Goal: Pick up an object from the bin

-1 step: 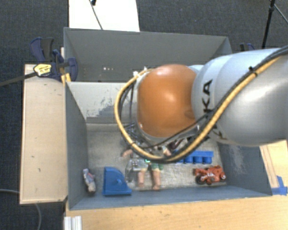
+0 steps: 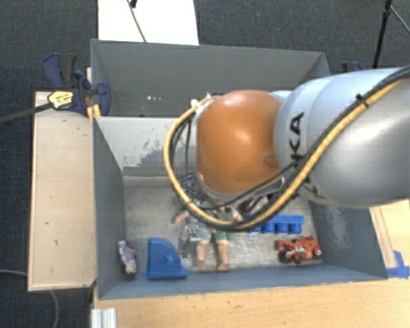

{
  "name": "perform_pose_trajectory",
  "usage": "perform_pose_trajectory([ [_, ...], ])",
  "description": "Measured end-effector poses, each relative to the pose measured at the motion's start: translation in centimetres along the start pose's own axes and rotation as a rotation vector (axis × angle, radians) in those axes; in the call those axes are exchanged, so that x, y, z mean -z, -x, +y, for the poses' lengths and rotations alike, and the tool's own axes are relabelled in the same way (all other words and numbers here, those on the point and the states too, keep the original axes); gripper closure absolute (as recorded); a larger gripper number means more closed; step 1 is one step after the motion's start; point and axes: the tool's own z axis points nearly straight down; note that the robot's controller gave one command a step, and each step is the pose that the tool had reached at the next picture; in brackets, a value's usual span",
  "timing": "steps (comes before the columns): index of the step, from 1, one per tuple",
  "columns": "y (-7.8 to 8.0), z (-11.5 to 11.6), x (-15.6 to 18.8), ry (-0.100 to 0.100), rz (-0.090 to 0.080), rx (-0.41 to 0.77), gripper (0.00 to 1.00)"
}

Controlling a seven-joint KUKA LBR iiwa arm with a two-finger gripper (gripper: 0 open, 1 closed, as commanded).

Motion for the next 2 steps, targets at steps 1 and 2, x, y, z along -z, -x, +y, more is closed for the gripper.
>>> perform_pose_trajectory([
  [1,0.3,-0.6,-5.3,0.002,-0.006,0.053,0.00],
  [2,1.4,-1.3,-14.2,0.002,-0.005,0.130,1.00],
])
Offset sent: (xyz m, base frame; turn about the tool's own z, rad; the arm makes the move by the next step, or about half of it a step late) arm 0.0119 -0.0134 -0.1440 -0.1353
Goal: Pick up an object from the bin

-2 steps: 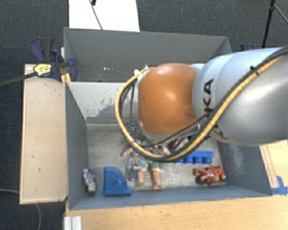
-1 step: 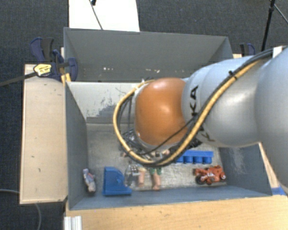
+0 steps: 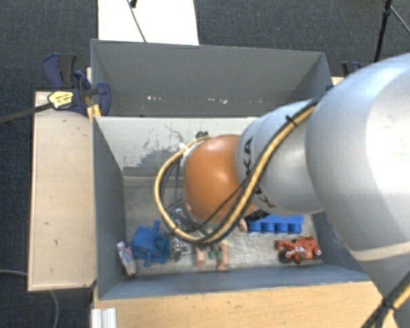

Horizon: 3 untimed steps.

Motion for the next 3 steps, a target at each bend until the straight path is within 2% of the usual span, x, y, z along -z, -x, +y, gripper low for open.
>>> perform_pose_trajectory([
  [1,0.0,0.0,0.0,0.000,0.000,-0.001,1.00],
  [2,-0.6,0.5,4.9,-0.003,0.013,0.015,1.00],
  [3,0.0,1.5,11.8,-0.003,0.009,0.010,1.00],
])
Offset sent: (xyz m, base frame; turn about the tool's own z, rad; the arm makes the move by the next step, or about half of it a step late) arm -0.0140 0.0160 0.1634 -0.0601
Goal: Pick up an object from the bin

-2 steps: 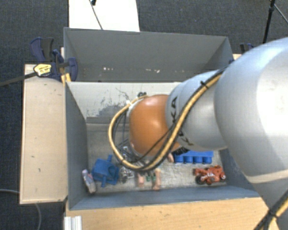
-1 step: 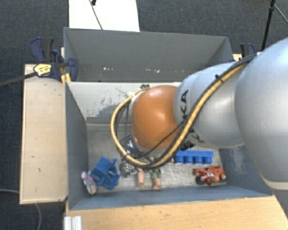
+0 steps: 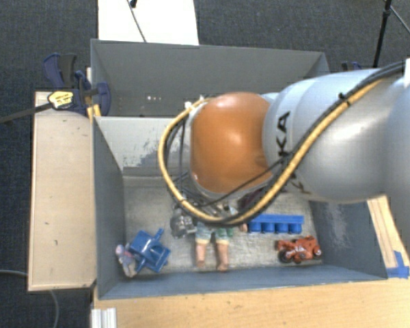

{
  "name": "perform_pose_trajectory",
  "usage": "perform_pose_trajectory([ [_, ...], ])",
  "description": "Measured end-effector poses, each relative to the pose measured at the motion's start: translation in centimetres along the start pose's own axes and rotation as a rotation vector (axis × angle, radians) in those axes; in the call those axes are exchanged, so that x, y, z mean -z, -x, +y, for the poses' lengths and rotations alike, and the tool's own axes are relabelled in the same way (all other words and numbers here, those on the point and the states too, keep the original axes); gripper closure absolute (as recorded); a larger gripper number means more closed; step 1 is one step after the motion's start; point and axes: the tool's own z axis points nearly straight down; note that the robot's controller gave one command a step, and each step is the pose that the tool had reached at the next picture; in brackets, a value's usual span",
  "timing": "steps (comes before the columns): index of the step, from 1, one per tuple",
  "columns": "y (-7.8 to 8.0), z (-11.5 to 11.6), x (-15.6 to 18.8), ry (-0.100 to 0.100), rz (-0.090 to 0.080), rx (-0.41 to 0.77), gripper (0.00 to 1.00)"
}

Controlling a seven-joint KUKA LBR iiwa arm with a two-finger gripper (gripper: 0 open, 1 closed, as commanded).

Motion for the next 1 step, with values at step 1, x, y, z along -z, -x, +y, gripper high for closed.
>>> perform_pose_trajectory([
  [1,-0.72,1.20,-6.20,0.000,0.001,-0.032,0.00],
])
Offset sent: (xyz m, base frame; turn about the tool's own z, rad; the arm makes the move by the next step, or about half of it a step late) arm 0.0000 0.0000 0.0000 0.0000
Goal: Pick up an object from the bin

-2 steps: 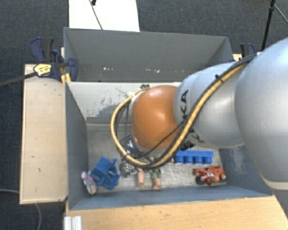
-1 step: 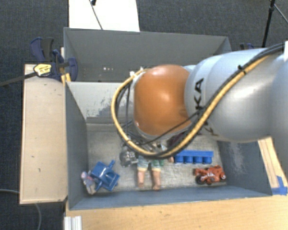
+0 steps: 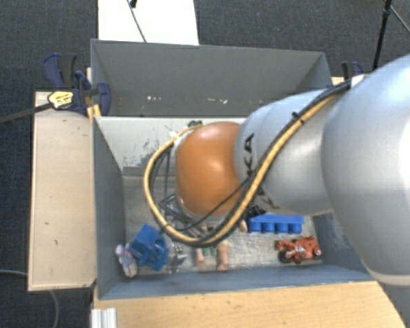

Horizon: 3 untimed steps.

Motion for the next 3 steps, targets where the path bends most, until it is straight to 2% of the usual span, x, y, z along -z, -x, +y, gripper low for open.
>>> perform_pose_trajectory([
  [1,0.1,0.0,0.3,0.001,-0.004,-0.003,0.00],
  [2,1.1,-0.1,-5.3,-0.002,-0.006,0.154,1.00],
  [3,1.1,-0.1,-5.3,-0.002,-0.006,0.152,1.00],
])
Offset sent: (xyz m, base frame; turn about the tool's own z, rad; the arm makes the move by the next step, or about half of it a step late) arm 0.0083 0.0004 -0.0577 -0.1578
